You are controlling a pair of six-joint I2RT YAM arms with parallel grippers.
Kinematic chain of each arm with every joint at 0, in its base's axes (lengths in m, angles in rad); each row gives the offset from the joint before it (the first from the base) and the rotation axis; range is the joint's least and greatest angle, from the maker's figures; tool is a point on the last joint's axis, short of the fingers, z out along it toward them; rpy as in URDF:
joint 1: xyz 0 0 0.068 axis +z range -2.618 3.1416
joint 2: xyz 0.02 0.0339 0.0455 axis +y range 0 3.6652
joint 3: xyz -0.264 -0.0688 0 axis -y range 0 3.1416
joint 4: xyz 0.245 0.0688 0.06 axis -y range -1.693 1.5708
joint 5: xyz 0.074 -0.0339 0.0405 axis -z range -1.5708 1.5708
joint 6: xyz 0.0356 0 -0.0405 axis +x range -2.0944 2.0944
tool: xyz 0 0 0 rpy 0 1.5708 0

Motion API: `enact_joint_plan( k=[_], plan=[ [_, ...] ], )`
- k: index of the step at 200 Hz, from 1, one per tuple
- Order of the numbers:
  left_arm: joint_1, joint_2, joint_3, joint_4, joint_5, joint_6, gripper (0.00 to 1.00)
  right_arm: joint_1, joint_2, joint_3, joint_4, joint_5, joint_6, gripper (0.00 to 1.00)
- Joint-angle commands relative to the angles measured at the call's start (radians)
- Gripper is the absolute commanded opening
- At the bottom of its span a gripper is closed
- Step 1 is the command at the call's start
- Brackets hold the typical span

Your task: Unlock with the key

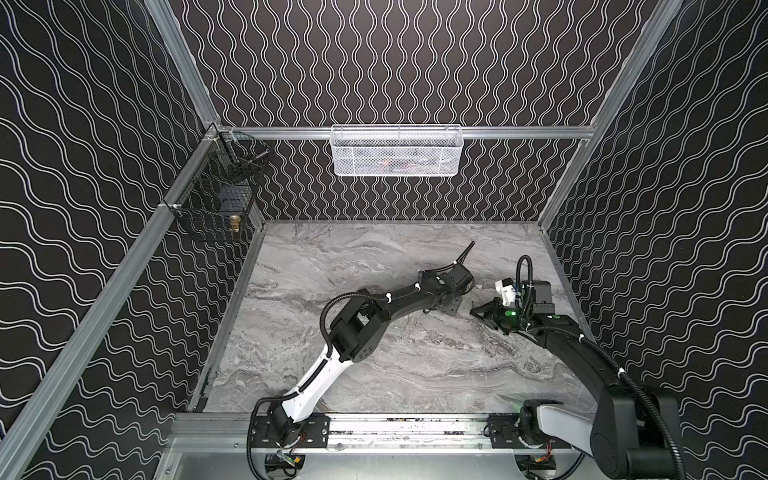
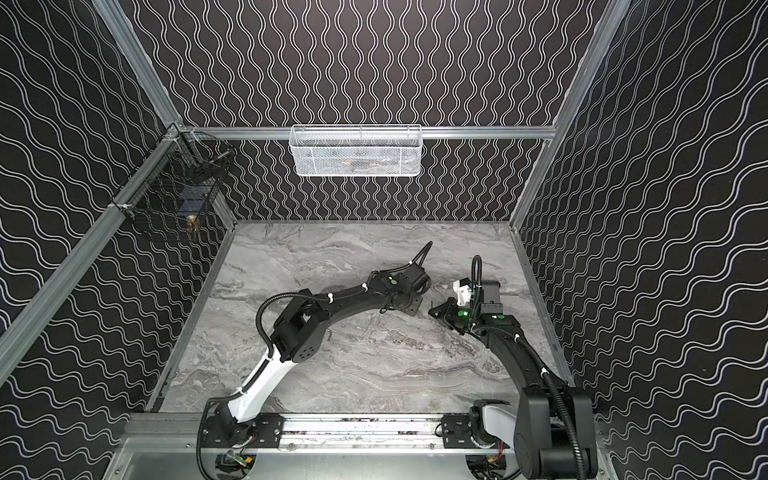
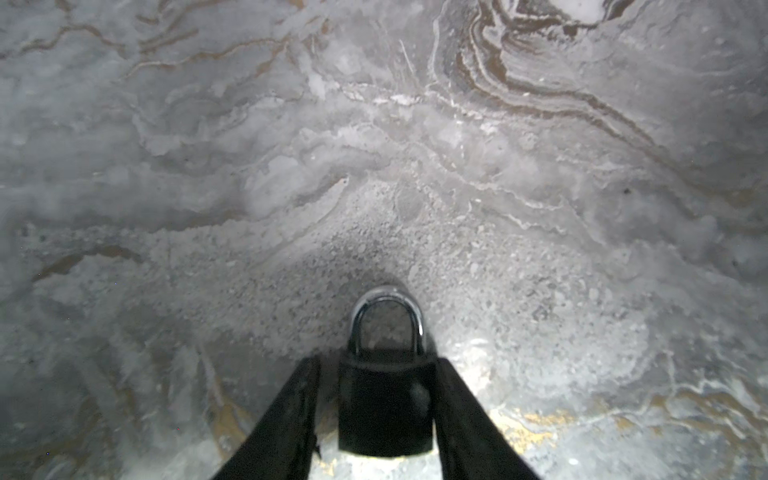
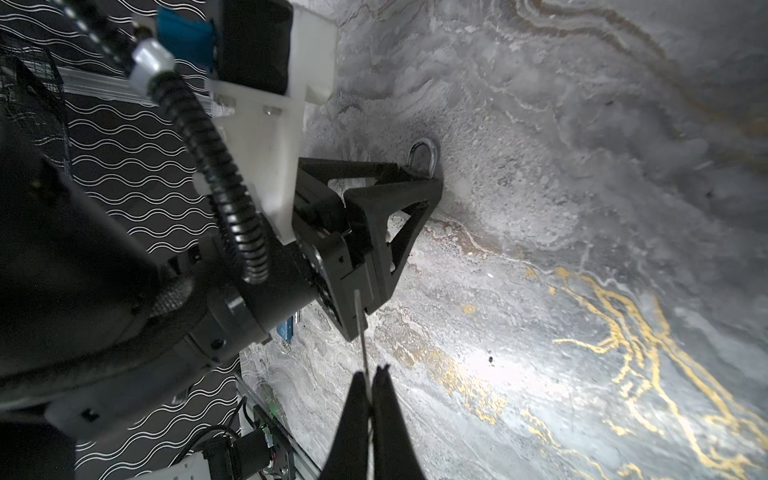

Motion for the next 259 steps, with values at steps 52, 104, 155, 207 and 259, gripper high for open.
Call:
enact_joint_plan(
  k=[52, 104, 155, 207, 259],
  plan=[
    [0.000, -0.077, -0.126, -0.101, -0.034, -0.140, 0.34, 0.011, 0.042, 0.011, 0.017, -0.080, -0.039, 0.00],
    [0.017, -0.251, -0.382, -0.081, -0.061, -0.338, 0.34, 0.098, 0.085, 0.023, 0.025, -0.082, -0.040, 0.00],
    [0.020, -0.451, -0.648, -0.036, -0.086, -0.477, 0.37, 0.221, 0.105, 0.013, 0.099, -0.051, 0.018, 0.00],
    [0.020, -0.554, -0.789, -0.037, -0.072, -0.567, 0.39, 0.319, 0.133, 0.010, 0.152, -0.020, 0.073, 0.00],
    [0.020, -0.565, -0.813, -0.028, -0.030, -0.579, 0.48, 0.343, 0.143, 0.017, 0.163, -0.006, 0.088, 0.00]
  ],
)
